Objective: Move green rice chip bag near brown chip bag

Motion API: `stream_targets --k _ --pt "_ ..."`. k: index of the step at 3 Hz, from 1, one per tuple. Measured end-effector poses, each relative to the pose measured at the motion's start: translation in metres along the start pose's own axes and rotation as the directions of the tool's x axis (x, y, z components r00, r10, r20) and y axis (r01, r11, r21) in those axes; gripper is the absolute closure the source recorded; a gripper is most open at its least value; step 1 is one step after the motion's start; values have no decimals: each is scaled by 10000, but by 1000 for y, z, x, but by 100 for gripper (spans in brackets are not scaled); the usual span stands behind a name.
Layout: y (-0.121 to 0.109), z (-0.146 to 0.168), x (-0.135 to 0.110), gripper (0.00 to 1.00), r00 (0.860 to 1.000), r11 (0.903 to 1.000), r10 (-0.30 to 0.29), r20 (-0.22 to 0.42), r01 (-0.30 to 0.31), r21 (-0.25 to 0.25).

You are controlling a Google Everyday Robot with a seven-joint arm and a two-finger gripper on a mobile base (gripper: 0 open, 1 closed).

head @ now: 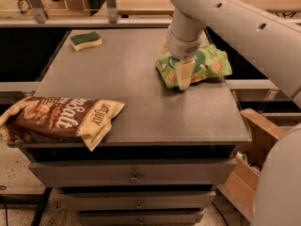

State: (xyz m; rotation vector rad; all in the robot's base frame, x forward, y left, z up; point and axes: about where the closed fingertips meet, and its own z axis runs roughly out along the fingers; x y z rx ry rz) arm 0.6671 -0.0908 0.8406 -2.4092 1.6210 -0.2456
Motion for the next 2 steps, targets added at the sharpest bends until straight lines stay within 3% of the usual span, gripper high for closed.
stream_targets --k 1,2 --pt "7 -1 -4 45 9995 9995 314 100 -314 23" --pt "22 -11 -3 68 9897 9911 1319 553 -1328 133"
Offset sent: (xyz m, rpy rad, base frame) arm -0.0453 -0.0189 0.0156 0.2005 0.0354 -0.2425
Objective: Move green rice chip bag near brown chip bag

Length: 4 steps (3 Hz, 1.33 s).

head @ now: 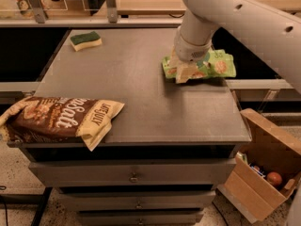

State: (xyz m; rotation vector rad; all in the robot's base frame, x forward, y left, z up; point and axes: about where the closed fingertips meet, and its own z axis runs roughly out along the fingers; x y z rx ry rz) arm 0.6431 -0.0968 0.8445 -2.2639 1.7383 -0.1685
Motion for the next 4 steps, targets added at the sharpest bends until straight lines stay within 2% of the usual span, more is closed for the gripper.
stream_targets --k 1,2,3,4 --pt "17 -20 3 91 9913 9941 1056 782 -1073 180" --pt "22 -43 0 100 9799 9863 1563 1236 -1616 343" --pt "16 -65 -14 100 9712 9827 1738 1629 -1818 350" --pt "6 -86 -46 100 9716 9881 1387 1916 -1488 392"
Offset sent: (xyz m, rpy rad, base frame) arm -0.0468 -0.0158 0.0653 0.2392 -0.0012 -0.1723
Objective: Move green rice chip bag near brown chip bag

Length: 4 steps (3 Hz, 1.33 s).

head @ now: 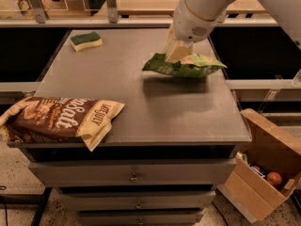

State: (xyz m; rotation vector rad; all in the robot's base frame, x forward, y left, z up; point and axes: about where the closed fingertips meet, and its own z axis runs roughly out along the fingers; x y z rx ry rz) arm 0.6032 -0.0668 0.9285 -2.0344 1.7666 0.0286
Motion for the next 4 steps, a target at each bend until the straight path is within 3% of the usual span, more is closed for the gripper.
stream_targets --k 2,4 --pt "8 -15 -85 100 9934 9961 -874 737 882 -80" --pt "23 -13 -161 100 9819 9851 -1721 791 1713 165"
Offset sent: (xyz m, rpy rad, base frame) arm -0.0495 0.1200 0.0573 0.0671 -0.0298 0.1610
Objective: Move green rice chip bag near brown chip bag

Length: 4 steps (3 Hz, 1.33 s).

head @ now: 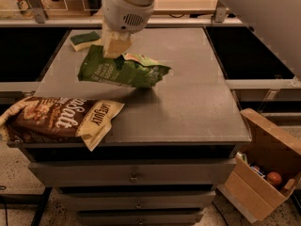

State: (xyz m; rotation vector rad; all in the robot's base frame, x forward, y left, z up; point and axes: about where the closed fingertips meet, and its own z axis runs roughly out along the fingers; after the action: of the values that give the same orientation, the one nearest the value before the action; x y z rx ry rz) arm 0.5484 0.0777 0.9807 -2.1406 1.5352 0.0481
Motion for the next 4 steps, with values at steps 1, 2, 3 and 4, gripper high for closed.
stream_targets --k 1,2,3,4 --pt "0 6 -28 90 9992 9991 -383 -143 385 166" --pt "-1 9 -52 72 9972 9966 -675 -323 689 443" --pt "-1 10 -73 49 9954 9934 -897 -342 919 685" --pt "0 13 -89 26 9924 9900 -1199 -265 1215 712"
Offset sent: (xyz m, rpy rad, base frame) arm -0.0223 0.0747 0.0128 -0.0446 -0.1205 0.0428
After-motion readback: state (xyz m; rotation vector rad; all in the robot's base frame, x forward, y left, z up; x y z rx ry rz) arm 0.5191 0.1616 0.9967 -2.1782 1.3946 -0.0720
